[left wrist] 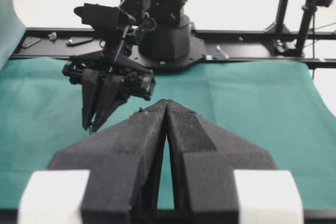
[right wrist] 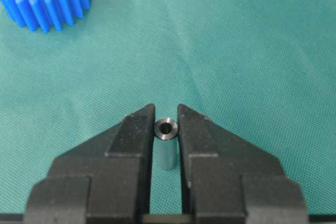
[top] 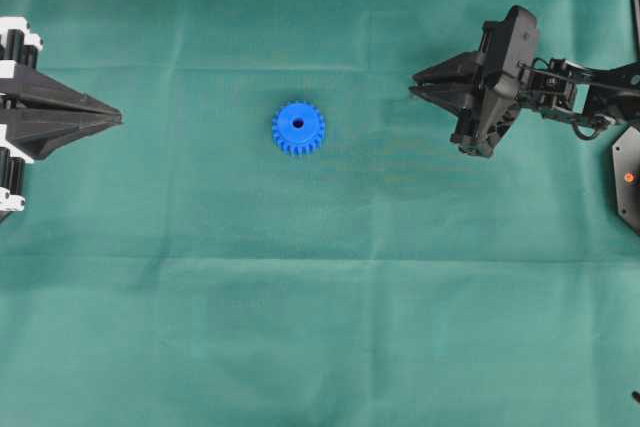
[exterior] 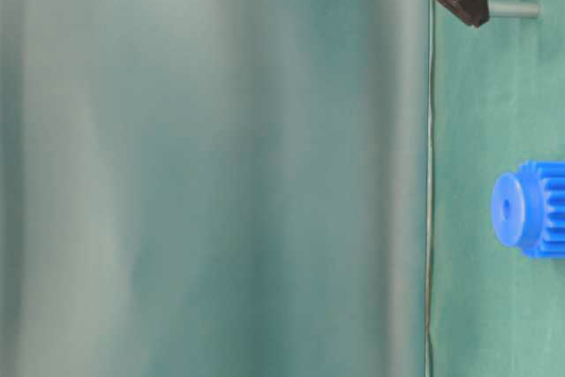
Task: Insert the shaft placed at a random location into the center hole of the small gear at another random location.
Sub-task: 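Lift the shaft upright with the right gripper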
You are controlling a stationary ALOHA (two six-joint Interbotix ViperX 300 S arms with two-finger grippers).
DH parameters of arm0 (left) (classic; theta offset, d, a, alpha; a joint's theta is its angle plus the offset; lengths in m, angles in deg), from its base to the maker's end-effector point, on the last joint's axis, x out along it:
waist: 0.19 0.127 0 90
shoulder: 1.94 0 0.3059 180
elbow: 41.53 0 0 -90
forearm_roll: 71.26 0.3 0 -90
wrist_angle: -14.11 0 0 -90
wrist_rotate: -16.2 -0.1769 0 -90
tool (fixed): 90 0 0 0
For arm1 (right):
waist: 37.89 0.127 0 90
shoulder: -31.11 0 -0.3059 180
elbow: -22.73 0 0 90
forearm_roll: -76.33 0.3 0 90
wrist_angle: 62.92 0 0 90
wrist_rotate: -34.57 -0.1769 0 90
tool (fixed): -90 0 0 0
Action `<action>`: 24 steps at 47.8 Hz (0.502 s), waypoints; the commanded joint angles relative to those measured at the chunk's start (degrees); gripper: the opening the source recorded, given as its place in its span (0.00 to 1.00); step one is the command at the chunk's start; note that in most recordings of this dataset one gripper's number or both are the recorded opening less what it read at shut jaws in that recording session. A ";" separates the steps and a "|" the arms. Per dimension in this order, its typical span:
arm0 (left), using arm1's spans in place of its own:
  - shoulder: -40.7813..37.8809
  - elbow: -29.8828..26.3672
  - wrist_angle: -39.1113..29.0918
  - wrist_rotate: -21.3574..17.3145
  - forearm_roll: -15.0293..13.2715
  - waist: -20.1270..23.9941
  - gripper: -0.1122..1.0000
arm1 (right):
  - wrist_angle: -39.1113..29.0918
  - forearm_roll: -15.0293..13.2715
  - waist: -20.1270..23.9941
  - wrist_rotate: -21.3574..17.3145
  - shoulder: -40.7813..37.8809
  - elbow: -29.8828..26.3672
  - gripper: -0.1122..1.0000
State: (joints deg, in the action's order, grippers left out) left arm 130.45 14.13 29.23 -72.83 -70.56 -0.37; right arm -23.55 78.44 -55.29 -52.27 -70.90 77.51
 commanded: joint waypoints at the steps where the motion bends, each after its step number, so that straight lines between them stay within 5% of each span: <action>1: -0.35 -1.14 0.53 0.09 0.09 -0.09 0.10 | 0.26 0.18 -0.18 0.70 0.44 -0.53 0.22; 17: -0.35 -1.14 0.35 0.09 0.18 -0.09 0.10 | -0.26 0.18 -0.18 0.26 1.85 -1.14 0.22; 24: -0.35 -1.23 0.35 0.09 0.18 -0.09 0.10 | -5.63 0.18 -0.18 0.18 6.59 -2.11 0.22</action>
State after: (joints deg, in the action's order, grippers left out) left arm 130.45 14.13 29.23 -72.83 -70.56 -0.37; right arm -27.06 78.44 -55.29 -52.27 -67.56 76.89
